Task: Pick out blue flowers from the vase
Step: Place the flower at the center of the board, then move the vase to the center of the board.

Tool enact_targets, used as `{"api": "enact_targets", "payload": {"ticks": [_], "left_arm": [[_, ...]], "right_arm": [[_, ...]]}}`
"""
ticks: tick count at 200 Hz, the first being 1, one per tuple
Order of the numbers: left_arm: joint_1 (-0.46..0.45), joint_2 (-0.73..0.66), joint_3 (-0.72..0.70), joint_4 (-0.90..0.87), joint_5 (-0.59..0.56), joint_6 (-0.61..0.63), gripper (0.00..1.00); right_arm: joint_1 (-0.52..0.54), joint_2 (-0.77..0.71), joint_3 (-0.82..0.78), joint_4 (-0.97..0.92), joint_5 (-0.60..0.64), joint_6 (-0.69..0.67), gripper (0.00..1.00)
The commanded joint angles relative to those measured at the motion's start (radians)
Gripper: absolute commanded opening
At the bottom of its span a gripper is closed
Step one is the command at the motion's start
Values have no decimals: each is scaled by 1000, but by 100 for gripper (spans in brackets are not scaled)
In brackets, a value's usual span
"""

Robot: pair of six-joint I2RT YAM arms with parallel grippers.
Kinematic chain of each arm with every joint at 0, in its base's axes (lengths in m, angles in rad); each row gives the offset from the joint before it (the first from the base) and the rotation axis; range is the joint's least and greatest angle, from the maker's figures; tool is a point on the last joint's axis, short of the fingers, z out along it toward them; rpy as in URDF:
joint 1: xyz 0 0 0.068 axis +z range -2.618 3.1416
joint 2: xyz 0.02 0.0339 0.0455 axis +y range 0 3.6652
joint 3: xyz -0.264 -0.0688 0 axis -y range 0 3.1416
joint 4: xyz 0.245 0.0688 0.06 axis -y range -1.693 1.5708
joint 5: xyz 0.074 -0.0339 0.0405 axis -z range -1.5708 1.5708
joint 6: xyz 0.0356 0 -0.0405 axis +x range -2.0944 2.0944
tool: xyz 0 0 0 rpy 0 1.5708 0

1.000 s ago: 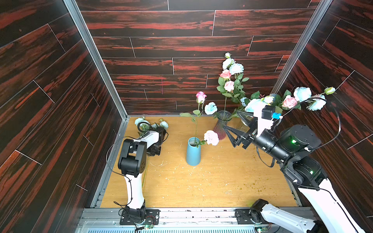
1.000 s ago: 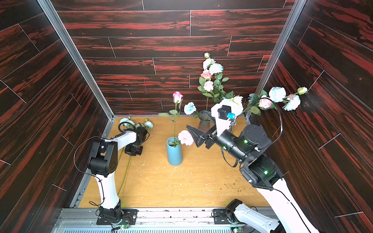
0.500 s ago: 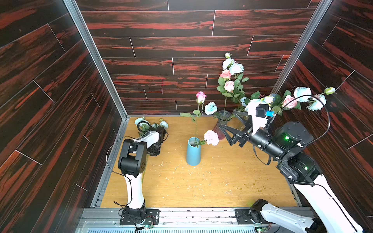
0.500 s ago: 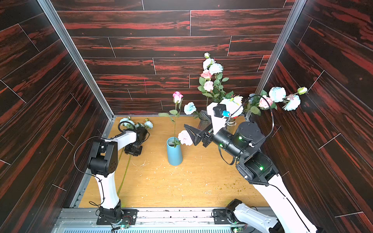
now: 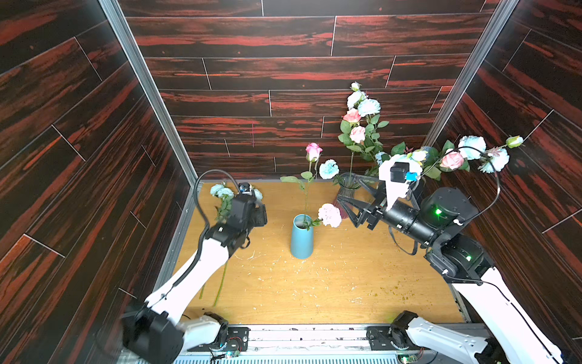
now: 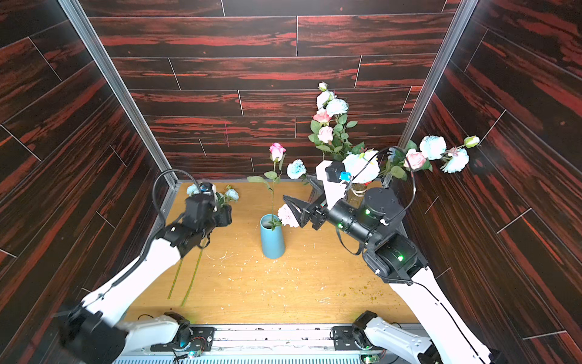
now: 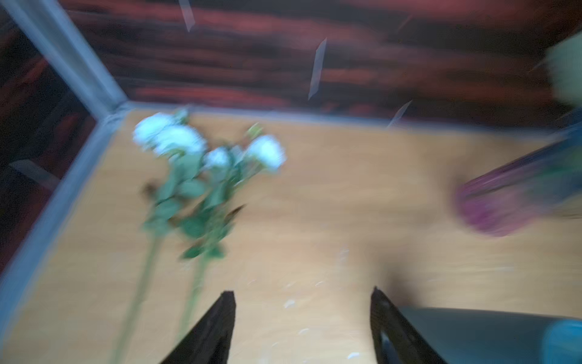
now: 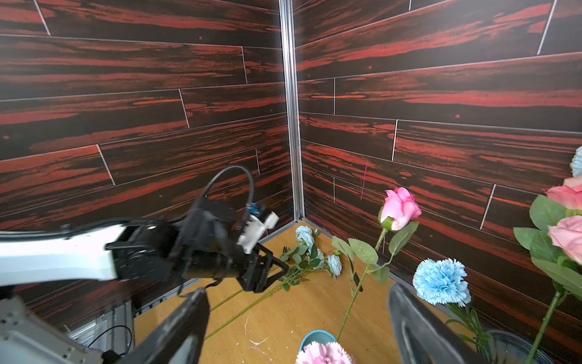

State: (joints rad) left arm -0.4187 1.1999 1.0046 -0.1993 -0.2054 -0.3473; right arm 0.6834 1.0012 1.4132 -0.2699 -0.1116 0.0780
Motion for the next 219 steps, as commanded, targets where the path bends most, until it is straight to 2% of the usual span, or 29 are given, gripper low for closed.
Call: {"api": "enact_targets", "payload": {"ticks": [1,41,67,110,142,166,201,219], "left_arm": [[-37,-45,-101,217,118,-57,69],[-54,-158,-234,370,182,-91,67],[-54,-182,-255,396,205,-92,67],[-55,-146,-274,431,244,-78,67],[-55,-129,-275,420,265,-60,67],[-55,-123,-269,407,294,-43,67],[-55,-65,-210,373,384,-50,66],[-55,-23,-102,217,423,-67,66]], "right_arm": [[1,-44,-46,18,113,30,87],[-6,-118,-177,-15,275,92,80],[-35,-157,-300,0,223,174,76],[-80,-152,-450,120,235,253,69],[-158,-55,-465,157,162,286,68],[-165,29,-481,156,113,280,64],[-163,77,-566,184,57,278,63],[-163,94,-610,203,75,277,63]]}}
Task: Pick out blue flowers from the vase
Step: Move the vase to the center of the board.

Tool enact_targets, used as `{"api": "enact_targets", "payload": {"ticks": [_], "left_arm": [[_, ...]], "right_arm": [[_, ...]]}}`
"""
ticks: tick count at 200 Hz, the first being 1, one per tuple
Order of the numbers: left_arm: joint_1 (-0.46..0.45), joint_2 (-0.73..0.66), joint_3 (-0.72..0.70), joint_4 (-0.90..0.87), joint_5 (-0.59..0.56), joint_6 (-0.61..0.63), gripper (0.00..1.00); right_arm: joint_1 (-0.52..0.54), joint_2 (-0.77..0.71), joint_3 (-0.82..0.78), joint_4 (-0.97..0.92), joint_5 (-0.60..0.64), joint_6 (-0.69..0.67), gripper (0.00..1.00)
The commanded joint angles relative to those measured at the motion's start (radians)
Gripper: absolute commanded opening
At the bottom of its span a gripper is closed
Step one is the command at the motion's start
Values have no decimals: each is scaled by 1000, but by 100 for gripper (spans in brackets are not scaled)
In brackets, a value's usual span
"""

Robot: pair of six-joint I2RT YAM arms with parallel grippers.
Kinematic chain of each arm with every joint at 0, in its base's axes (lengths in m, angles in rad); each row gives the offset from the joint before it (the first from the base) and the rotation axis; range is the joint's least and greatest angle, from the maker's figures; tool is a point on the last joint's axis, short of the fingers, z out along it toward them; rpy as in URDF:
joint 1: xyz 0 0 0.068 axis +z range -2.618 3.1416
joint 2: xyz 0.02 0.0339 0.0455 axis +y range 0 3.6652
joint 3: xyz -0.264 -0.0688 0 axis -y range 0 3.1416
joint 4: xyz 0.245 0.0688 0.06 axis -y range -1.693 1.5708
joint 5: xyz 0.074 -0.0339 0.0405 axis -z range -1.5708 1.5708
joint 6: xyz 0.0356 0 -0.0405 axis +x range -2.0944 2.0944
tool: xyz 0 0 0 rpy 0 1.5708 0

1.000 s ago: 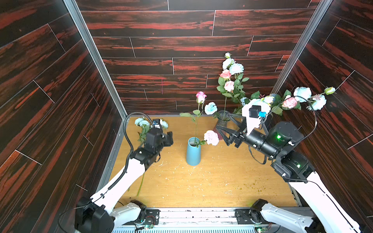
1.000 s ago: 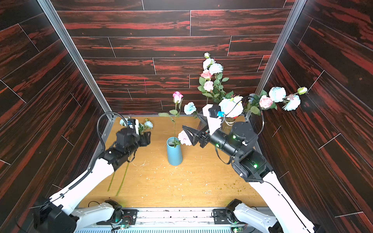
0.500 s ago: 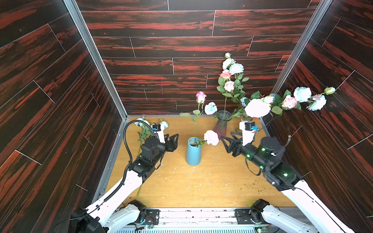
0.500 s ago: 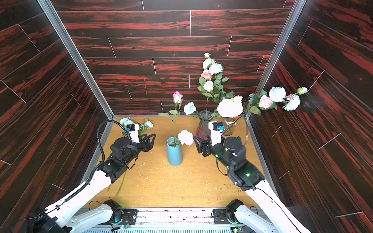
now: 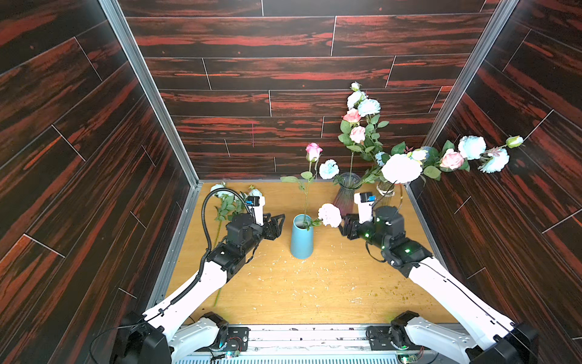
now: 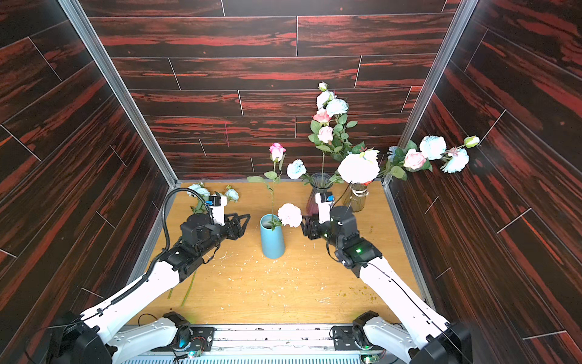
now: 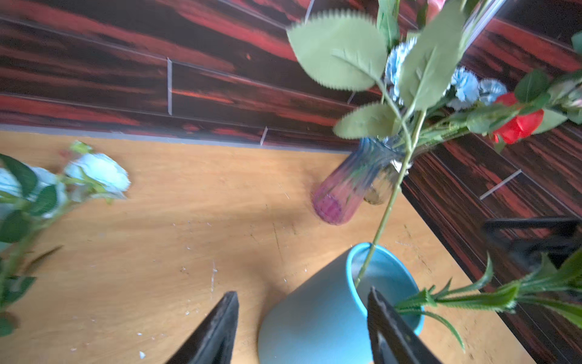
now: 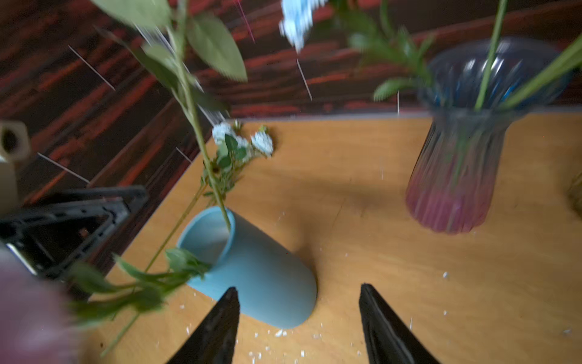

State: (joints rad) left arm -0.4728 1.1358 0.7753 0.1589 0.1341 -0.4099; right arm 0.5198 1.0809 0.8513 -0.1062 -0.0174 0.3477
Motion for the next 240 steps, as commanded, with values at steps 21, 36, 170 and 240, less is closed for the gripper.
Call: {"api": "enact_targets", "payload": {"ticks": [21,36,170,240], "left_arm": [[-6,97,251,-314,123,2,65],[-20,126,322,-422,118,23,64],[-115,575,917,-1130,-110,162,51],[-122,731,1107,-1244,-81,198,35]], "right_arm": [[-1,32,-92,72,6,-1,63],[-1,40,-131,104,38,-2,63],[-2,-41,-210,157,69,10,63],[-1,-38,-207,153,71,13,63]]}}
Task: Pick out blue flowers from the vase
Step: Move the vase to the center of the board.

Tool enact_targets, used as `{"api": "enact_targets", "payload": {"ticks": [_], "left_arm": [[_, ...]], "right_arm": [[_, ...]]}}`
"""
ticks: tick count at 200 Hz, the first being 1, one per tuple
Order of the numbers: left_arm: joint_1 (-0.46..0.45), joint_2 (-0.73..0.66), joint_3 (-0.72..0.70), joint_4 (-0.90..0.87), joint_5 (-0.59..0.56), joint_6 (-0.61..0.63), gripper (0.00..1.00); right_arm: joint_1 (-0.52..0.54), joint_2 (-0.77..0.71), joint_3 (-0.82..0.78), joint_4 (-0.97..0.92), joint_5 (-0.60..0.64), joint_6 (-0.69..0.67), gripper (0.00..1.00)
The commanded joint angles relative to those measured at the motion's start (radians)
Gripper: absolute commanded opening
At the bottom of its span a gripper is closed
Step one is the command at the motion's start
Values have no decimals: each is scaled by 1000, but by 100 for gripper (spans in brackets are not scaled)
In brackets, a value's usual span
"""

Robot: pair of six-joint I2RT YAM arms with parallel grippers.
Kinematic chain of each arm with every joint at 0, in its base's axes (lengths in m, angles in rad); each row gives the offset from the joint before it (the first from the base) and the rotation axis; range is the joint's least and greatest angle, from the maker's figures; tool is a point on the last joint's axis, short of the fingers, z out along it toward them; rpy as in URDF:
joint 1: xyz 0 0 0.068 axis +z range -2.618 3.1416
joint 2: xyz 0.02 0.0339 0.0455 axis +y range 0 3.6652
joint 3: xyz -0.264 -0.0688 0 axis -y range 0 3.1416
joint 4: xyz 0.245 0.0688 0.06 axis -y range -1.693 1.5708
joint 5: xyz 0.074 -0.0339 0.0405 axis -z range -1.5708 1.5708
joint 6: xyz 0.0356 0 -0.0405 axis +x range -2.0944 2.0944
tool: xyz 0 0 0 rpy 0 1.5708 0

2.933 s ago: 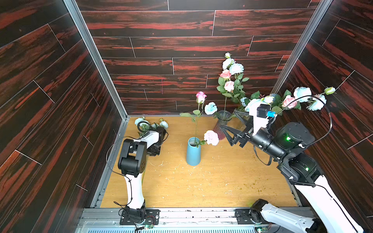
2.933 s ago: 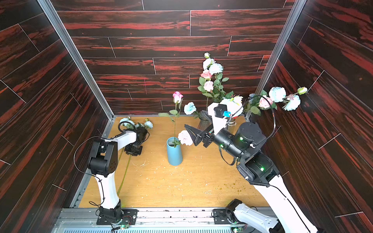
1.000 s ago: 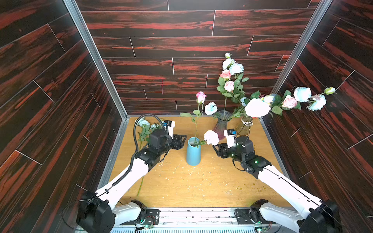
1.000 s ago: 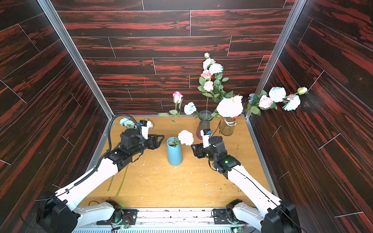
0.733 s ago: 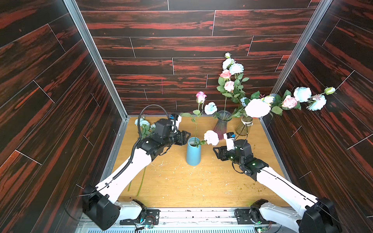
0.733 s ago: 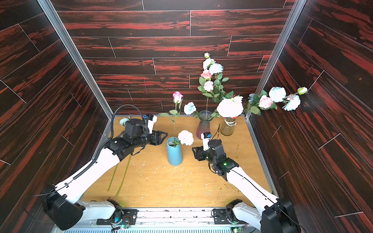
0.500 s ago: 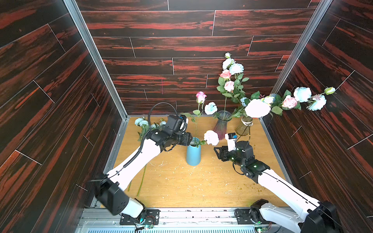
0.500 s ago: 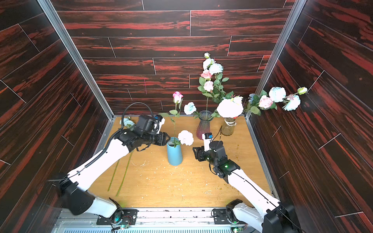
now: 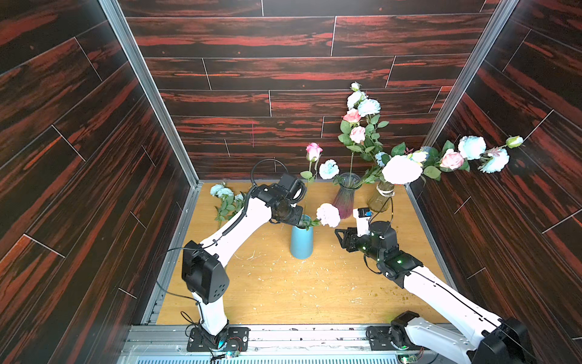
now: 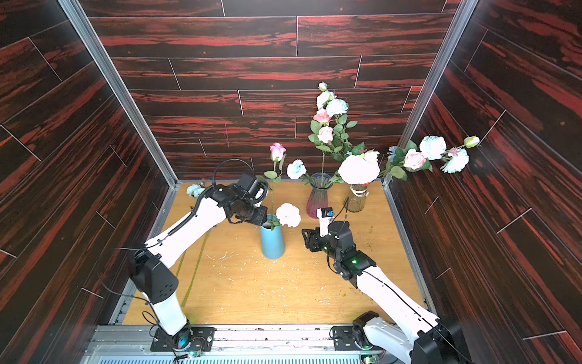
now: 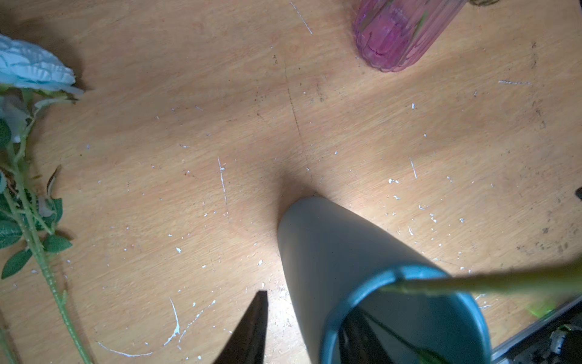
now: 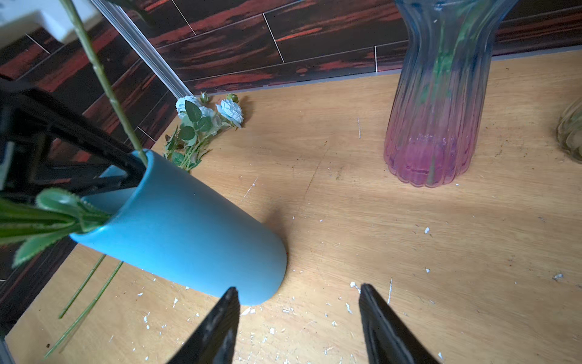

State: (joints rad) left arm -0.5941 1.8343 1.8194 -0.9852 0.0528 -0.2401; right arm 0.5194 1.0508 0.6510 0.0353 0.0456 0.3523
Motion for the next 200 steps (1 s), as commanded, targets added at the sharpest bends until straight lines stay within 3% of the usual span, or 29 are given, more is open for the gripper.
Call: {"api": "enact_targets", "payload": {"ticks": [1,34,90,110,136,170,200], "left_arm": [[-2,35,65,-101,1,29,35],[-1,78,96,-137,3,63,29],[16,128,160,-165,-52,75,0],[39,127,170,-148,-87,73,0],[72,144,223,-157,-215,84,0],[152,280,510,-293,-315,123,0],[206,542,1037,-491,-353,163,0]], "right_arm": [[-1,-8,-7,11,8,8,63],[-1,-7,-8,9,9,9,63],[-2,-9,-10,9,8,9,63],[-1,-11,-10,12,8,8,63],[-2,-10,-10,12,9,9,63],[-1,-7,-9,12,8,9,63],[-2,-2,-7,9,7,10,63]]}}
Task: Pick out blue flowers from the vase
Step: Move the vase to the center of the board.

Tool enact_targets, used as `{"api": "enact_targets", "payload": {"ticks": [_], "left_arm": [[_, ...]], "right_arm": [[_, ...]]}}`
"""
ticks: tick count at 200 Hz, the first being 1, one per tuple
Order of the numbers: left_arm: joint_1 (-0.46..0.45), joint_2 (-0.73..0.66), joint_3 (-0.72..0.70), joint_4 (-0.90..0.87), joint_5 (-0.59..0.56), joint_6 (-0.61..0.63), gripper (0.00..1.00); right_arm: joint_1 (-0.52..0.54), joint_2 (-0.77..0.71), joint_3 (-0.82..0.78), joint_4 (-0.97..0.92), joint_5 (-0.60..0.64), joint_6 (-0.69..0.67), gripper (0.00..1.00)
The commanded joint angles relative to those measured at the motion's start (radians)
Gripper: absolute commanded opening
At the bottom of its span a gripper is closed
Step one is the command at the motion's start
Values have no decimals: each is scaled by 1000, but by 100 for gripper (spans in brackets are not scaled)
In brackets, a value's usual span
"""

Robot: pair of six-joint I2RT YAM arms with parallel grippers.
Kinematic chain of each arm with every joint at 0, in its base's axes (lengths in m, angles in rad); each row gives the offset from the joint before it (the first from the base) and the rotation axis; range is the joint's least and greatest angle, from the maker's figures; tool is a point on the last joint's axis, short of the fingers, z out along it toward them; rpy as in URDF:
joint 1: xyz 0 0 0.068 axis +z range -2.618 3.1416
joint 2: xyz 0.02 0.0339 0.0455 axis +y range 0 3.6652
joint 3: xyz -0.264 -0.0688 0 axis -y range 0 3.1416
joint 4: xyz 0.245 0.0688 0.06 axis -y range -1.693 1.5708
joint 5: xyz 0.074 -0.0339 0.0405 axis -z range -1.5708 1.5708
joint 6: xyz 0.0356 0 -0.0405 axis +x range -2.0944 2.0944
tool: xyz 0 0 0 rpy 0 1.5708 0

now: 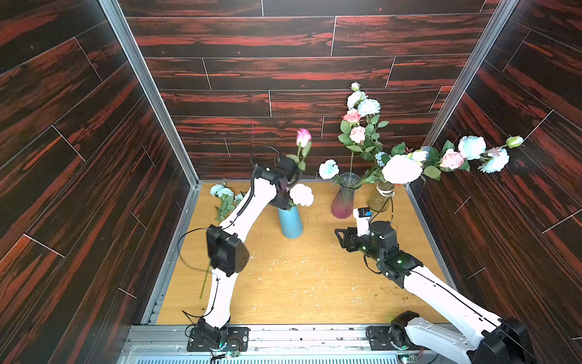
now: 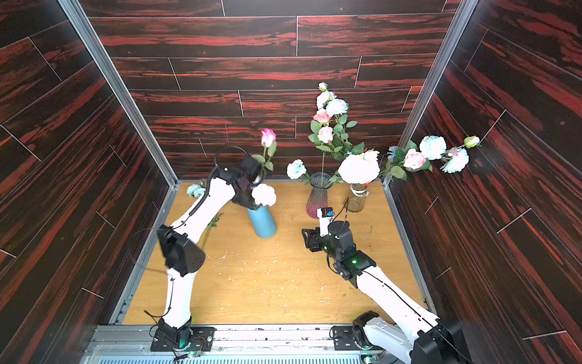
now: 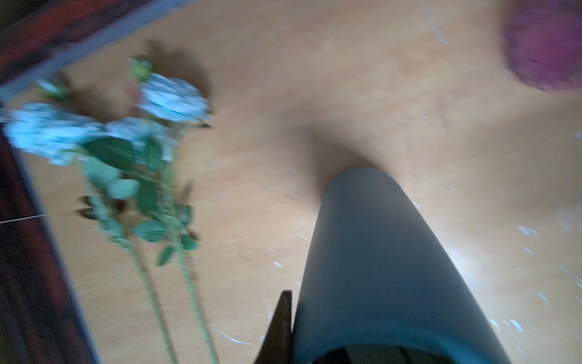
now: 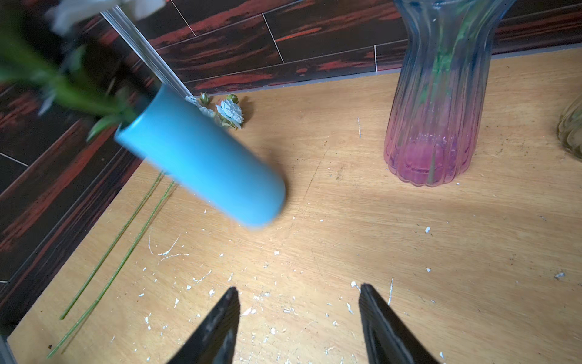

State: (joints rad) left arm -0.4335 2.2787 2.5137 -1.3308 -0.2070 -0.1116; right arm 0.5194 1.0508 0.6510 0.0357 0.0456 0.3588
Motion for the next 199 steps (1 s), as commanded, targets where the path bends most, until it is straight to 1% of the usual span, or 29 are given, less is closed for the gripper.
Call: {"api": "enact_targets", "payload": {"ticks": [1,5,9,27,38,49,66,72,83,95,107,113,130,139,148,152,162,199], "left_arm": [[48,108,357,-149,-92,35,0],[53,135,404,-152,-87,39,0],[61,141,402,-135,-81,39,0],[97,100,254,-12,-55,40,0],[112,87,209,37,-59,35,0],[116,108,232,46,-65,33,0],[116,158,331,23,-59,38,0],[116,166,344,21,-55,38,0],[116,157,326,41,-55,42,0],[117,132,272,77,-54,44,0],[117,122,241,97,-47,44,9],[116,123,243,99,-41,44,17],[116,137,255,99,-31,40,36],[116,141,254,102,-28,38,44],[116,142,252,105,-28,37,48],[116,143,251,107,-28,37,52],[115,143,248,111,-27,37,55],[110,117,213,142,-19,38,56]], "right_arm": [[-2,-2,-7,10,8,2,63],[-2,-2,-6,9,6,3,63],[-1,-2,-5,9,8,3,63],[-2,5,-3,8,6,3,63],[-3,9,-1,7,5,3,63],[-2,14,2,6,5,3,63],[-2,21,7,3,5,2,63],[-3,24,9,2,3,3,63],[-3,31,12,1,3,2,63],[-1,34,15,0,0,2,63],[-3,33,15,0,1,2,63],[-2,32,15,0,2,2,63],[-2,34,16,0,0,2,63],[-3,34,16,-3,0,2,63],[-2,33,16,-2,0,2,63],[-2,32,15,-1,0,2,63],[-3,30,13,-1,-1,2,63],[-2,29,13,1,-1,0,63]]}}
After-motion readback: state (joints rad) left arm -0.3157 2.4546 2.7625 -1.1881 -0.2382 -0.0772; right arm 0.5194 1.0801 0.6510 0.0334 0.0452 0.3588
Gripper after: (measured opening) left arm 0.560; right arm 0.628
